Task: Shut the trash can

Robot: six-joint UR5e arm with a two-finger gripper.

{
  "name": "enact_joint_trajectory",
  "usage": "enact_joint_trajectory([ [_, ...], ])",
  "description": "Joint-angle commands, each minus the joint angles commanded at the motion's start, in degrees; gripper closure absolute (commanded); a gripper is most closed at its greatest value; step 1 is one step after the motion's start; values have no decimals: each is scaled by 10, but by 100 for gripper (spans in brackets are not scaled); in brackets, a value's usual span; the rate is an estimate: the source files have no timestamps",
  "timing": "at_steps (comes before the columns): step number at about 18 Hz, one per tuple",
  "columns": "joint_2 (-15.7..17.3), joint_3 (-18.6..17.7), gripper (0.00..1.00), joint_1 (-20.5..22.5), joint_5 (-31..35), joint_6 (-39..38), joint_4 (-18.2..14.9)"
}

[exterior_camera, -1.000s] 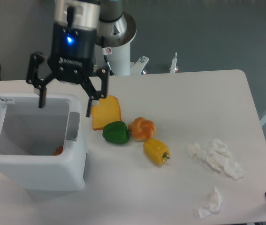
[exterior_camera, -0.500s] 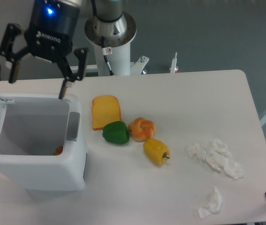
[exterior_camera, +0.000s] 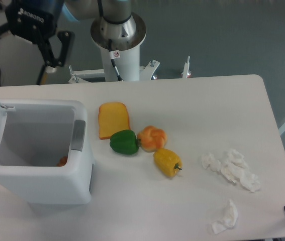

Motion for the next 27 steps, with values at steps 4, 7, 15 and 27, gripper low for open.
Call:
enact_joint_trajectory([
  [4,14,0,0,-1,-19,-5,0],
  [7,17,-1,0,-2,-24,-5,0],
  [15,11,-1,0,-14,-120,-13,0],
  [27,-31,5,0,-77,-164,-15,0],
])
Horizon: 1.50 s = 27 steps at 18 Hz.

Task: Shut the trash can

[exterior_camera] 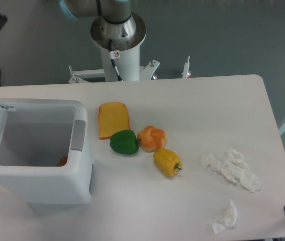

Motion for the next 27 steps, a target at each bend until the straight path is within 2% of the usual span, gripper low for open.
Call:
enact_joint_trajectory([
  [13,-13,0,0,-44,-16,-5,1],
  [27,-21,-4,0,-65,-16,0,1],
])
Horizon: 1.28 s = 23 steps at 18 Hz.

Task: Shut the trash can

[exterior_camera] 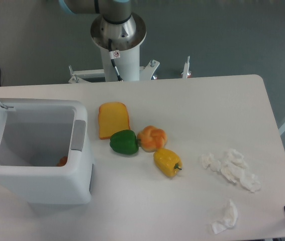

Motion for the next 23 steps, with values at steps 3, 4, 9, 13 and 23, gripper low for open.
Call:
enact_joint_trajectory([
  [3,-7,2,0,-2,0,0,0],
  [4,-10,1,0,-2,0,0,0],
  [9,-15,3,0,-4,1,0,0],
  [13,-22,2,0,-4,7,2,0],
  [23,-21,1,0,-4,35,4,0],
])
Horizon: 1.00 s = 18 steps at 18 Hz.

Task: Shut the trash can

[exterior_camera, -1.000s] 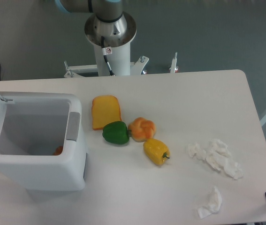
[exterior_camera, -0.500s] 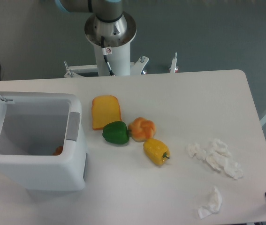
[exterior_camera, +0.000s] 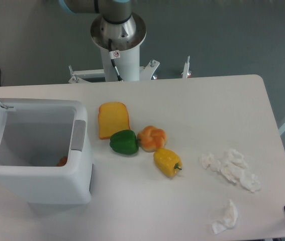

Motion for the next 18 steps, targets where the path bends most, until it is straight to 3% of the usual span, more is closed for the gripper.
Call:
enact_joint_trajectory([
  [13,7,-4,0,3,89,-4,-1],
  [18,13,-10,0,4,179,-3,-1],
])
